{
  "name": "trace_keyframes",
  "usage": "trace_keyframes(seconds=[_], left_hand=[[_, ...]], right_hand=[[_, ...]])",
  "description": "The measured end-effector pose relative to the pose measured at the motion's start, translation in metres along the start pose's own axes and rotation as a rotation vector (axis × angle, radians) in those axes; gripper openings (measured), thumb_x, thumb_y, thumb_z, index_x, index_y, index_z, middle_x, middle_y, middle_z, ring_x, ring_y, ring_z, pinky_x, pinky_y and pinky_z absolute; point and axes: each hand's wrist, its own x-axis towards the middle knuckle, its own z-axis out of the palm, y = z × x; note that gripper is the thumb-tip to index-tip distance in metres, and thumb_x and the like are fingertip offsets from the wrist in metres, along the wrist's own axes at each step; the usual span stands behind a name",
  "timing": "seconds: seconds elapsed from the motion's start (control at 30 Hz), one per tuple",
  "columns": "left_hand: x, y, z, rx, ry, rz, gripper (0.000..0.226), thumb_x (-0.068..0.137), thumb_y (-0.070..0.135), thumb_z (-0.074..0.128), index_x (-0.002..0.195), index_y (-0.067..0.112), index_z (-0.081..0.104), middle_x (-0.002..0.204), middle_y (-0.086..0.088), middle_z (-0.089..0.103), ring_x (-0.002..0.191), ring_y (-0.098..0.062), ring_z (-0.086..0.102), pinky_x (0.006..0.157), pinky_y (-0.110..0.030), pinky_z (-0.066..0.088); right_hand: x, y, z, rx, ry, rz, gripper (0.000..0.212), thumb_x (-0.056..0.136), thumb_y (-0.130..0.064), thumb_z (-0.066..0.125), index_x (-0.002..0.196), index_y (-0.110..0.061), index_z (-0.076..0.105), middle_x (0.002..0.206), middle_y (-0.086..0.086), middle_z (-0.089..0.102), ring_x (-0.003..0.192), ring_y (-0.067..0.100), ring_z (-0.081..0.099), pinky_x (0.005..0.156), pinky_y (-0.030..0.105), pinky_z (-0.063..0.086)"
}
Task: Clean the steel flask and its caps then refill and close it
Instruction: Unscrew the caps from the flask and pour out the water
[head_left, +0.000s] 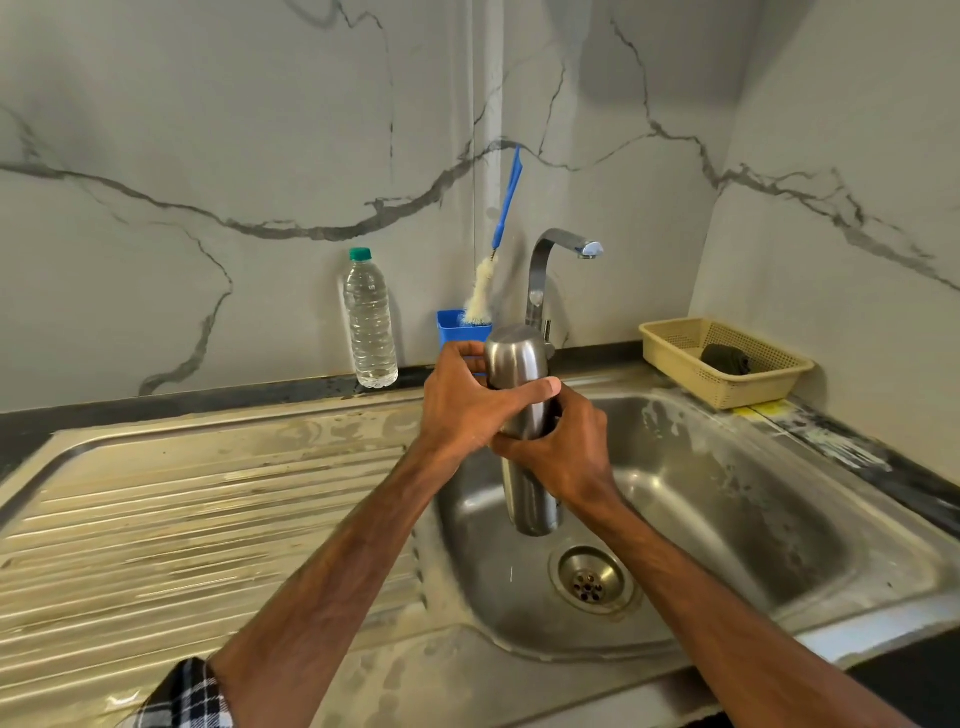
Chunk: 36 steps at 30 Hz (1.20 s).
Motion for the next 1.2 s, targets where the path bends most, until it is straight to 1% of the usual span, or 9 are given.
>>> trace_keyframes(seconds=[0.1,0.23,0.4,0.53,0.7,0.83,1.0,1.1,1.2], left_hand=[[-0.002,-0.002,0.003,0.021,0.022,-0.016,0.085,0.061,0.054,0.093,0.127,0.021,0.050,0.117,0.007,0.063,0.104,-0.011,0.064,0.091,-0.030,0.056],[-0.002,-0.005,0.008,-0.002,-0.052,0.062,0.061,0.073,0.047,0.088,0.120,0.023,0.058,0.107,0.011,0.066,0.095,-0.002,0.064,0.083,-0.023,0.054],[0.010,-0.012,-0.001,-0.068,-0.252,0.102,0.056,0.081,0.027,0.084,0.131,0.022,0.060,0.119,0.008,0.070,0.112,-0.006,0.065,0.103,-0.037,0.053],[0.009,-0.015,0.001,-0.048,-0.139,0.097,0.068,0.068,0.037,0.093,0.127,0.022,0.062,0.116,0.010,0.072,0.106,-0.003,0.067,0.100,-0.034,0.055],[0.000,-0.007,0.007,-0.013,0.042,0.030,0.082,0.056,0.047,0.097,0.121,0.020,0.056,0.110,0.010,0.069,0.095,-0.003,0.067,0.084,-0.021,0.056],[-0.002,-0.010,0.011,0.027,0.123,-0.008,0.086,0.052,0.059,0.095,0.115,0.023,0.049,0.109,0.006,0.063,0.096,-0.009,0.064,0.086,-0.029,0.057],[-0.001,-0.010,0.012,0.041,-0.017,0.040,0.077,0.067,0.055,0.089,0.123,0.022,0.047,0.115,0.005,0.061,0.102,-0.011,0.062,0.088,-0.030,0.054],[-0.001,-0.008,0.010,-0.047,-0.132,0.080,0.056,0.083,0.037,0.081,0.129,0.021,0.052,0.115,0.006,0.066,0.103,-0.009,0.065,0.093,-0.033,0.055],[0.005,-0.012,0.009,-0.107,-0.173,0.104,0.046,0.088,0.028,0.076,0.130,0.021,0.057,0.118,0.005,0.069,0.108,-0.011,0.066,0.100,-0.040,0.054]], right_hand=[[0.000,0.000,0.002,0.008,-0.018,-0.011,0.060,0.060,-0.033,0.095,0.111,-0.028,0.063,0.089,-0.019,0.068,0.082,0.001,0.070,0.072,0.018,0.058],[0.002,0.002,0.002,0.003,-0.009,-0.008,0.059,0.060,-0.031,0.095,0.110,-0.022,0.067,0.092,-0.015,0.073,0.081,0.000,0.071,0.074,0.023,0.061],[0.006,0.004,-0.007,-0.001,0.027,0.043,0.051,0.058,-0.034,0.095,0.097,-0.026,0.063,0.082,-0.014,0.070,0.074,0.001,0.070,0.070,0.026,0.061],[0.006,0.005,-0.008,-0.020,0.012,0.041,0.054,0.059,-0.034,0.095,0.101,-0.024,0.064,0.085,-0.013,0.070,0.077,0.004,0.070,0.073,0.028,0.062],[0.003,0.006,-0.001,-0.012,-0.005,0.015,0.061,0.060,-0.032,0.095,0.113,-0.022,0.066,0.094,-0.014,0.072,0.082,0.002,0.070,0.076,0.024,0.061],[0.001,0.002,0.003,-0.039,-0.032,0.004,0.060,0.058,-0.032,0.097,0.108,-0.020,0.065,0.097,-0.011,0.073,0.082,0.004,0.071,0.073,0.022,0.060],[0.001,0.002,0.002,-0.019,-0.044,0.004,0.055,0.060,-0.028,0.096,0.107,-0.022,0.067,0.084,-0.022,0.067,0.076,-0.006,0.068,0.068,0.014,0.058],[0.004,0.007,0.001,-0.011,-0.022,0.018,0.058,0.059,-0.032,0.095,0.109,-0.020,0.068,0.088,-0.016,0.072,0.078,-0.001,0.071,0.070,0.022,0.061],[0.007,0.009,-0.003,-0.039,0.001,0.053,0.055,0.057,-0.037,0.095,0.100,-0.021,0.065,0.084,-0.014,0.070,0.072,0.001,0.069,0.064,0.015,0.056]])
